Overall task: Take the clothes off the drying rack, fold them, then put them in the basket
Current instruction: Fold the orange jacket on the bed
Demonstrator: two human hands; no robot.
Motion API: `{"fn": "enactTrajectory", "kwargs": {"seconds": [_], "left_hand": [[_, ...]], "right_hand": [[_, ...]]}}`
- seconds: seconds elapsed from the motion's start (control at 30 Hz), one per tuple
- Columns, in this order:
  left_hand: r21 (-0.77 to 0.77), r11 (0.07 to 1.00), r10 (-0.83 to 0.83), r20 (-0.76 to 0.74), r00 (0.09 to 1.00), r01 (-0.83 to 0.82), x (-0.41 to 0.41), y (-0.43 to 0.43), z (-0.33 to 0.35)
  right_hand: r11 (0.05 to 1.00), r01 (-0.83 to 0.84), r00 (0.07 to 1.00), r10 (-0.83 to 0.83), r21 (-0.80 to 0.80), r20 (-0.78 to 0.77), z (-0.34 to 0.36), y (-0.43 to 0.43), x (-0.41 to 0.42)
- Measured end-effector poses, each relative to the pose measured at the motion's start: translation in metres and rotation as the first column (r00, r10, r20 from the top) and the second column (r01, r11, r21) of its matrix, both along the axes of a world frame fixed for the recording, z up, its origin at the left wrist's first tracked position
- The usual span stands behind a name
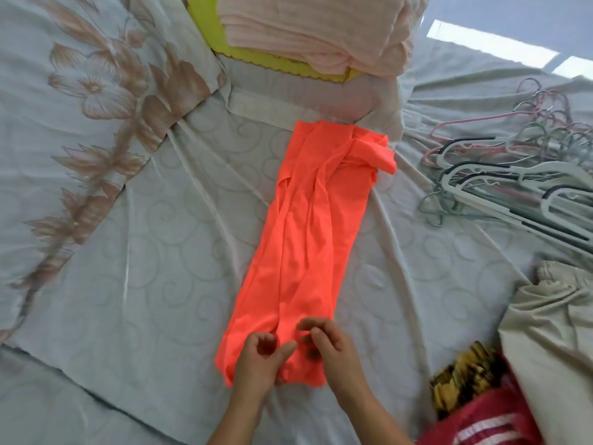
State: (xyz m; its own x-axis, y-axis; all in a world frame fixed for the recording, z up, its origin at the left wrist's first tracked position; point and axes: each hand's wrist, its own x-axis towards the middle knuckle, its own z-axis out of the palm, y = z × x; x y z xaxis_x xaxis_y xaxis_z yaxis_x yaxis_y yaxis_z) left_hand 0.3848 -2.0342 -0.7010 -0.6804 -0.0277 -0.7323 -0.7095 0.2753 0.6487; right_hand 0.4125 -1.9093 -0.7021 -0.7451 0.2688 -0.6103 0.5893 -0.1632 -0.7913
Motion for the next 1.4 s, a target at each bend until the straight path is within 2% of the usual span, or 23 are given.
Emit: {"fn": "enactTrajectory", "kwargs": {"seconds": [0.07,0.1,0.17,0.23,0.27,0.33,0.37,0.4,0.43,0.53,0.67,0.73,0.8,0.87,0.93,0.97,1.03,1.07,1.17,1.23,1.27,1.33,1.4], "left_hand": [[-0.068,0.993,-0.103,-0.060,0.993,0.099,0.000,-0.003,0.001],[-0.100,0.991,-0.099,-0.108,0.989,0.088,0.000,-0.008,0.001],[-0.141,0.990,-0.012,-0.231,0.973,-0.021,0.000,-0.019,0.005],[-0.126,0.975,0.140,-0.295,0.945,-0.184,0.002,-0.033,0.007],[-0.088,0.955,0.250,-0.272,0.929,-0.283,0.003,-0.040,0.005],[-0.072,0.915,0.377,-0.197,0.905,-0.397,0.006,-0.051,-0.001],[-0.075,0.914,0.383,-0.166,0.909,-0.399,0.005,-0.056,-0.005],[-0.070,0.916,0.384,-0.132,0.914,-0.395,0.003,-0.057,-0.008],[-0.062,0.926,0.365,-0.105,0.925,-0.372,-0.001,-0.057,-0.008],[-0.063,0.962,0.259,-0.112,0.959,-0.267,-0.012,-0.056,-0.011],[-0.164,0.983,0.060,-0.128,0.990,-0.081,-0.022,-0.052,-0.010],[-0.169,0.982,0.058,-0.144,0.988,-0.082,-0.022,-0.051,-0.007],[-0.158,0.985,0.036,-0.210,0.977,-0.071,-0.021,-0.047,-0.002],[-0.143,0.990,-0.035,-0.257,0.966,-0.002,-0.021,-0.043,0.002],[-0.094,0.995,-0.050,-0.260,0.964,0.027,-0.020,-0.039,0.000],[-0.066,0.998,-0.037,-0.247,0.968,0.021,-0.022,-0.038,-0.002],[-0.059,0.998,-0.020,-0.222,0.975,0.007,-0.027,-0.037,-0.005],[-0.070,0.998,-0.019,-0.229,0.973,0.003,-0.032,-0.038,-0.008],[-0.103,0.994,-0.055,-0.243,0.969,0.031,-0.043,-0.044,-0.015],[-0.076,0.996,-0.060,-0.254,0.965,0.042,-0.047,-0.049,-0.016],[-0.061,0.997,-0.052,-0.265,0.963,0.038,-0.047,-0.051,-0.016],[-0.015,0.999,-0.032,-0.275,0.961,0.028,-0.044,-0.054,-0.017],[0.026,1.000,-0.002,-0.278,0.960,0.010,-0.039,-0.057,-0.017]], "right_hand": [[0.980,0.179,0.984,-0.178,0.087,-0.019,-0.007,-0.003,0.005],[0.959,0.242,0.970,-0.242,0.146,-0.020,-0.012,-0.002,0.010],[0.951,0.217,0.976,-0.209,0.222,-0.060,-0.019,-0.004,0.021],[0.934,-0.006,0.985,0.067,0.356,-0.161,-0.027,-0.013,0.034],[0.882,-0.140,0.955,0.240,0.450,-0.173,-0.032,-0.019,0.039],[0.680,-0.351,0.844,0.528,0.644,-0.098,-0.039,-0.032,0.048],[0.606,-0.396,0.805,0.591,0.690,-0.057,-0.039,-0.034,0.049],[0.590,-0.388,0.802,0.594,0.708,-0.055,-0.037,-0.035,0.046],[0.624,-0.364,0.815,0.572,0.691,-0.088,-0.033,-0.034,0.041],[0.637,-0.291,0.839,0.528,0.713,-0.129,-0.035,-0.024,0.030],[0.443,-0.551,0.702,0.704,0.707,0.106,-0.031,-0.013,0.016],[0.476,-0.662,0.680,0.706,0.578,0.197,-0.024,-0.005,0.002],[0.603,-0.629,0.749,0.639,0.490,0.174,-0.021,0.005,-0.017],[0.748,-0.452,0.879,0.467,0.485,0.099,-0.018,0.019,-0.049],[0.915,-0.189,0.981,0.190,0.357,0.032,-0.019,0.041,-0.091],[0.962,-0.019,1.000,0.018,0.273,0.007,-0.020,0.056,-0.114],[0.951,0.286,0.958,-0.286,0.121,-0.015,-0.016,0.089,-0.156],[0.923,0.379,0.925,-0.377,0.066,-0.038,-0.013,0.104,-0.173],[0.903,0.430,0.898,-0.429,-0.016,-0.099,-0.013,0.140,-0.216],[0.907,0.420,0.907,-0.419,0.018,-0.052,-0.018,0.157,-0.241],[0.909,0.404,0.914,-0.405,0.107,-0.010,-0.022,0.165,-0.251],[0.868,0.258,0.940,-0.327,0.423,0.100,-0.024,0.177,-0.263],[0.719,0.071,0.959,-0.239,0.691,0.150,-0.027,0.192,-0.264]]}}
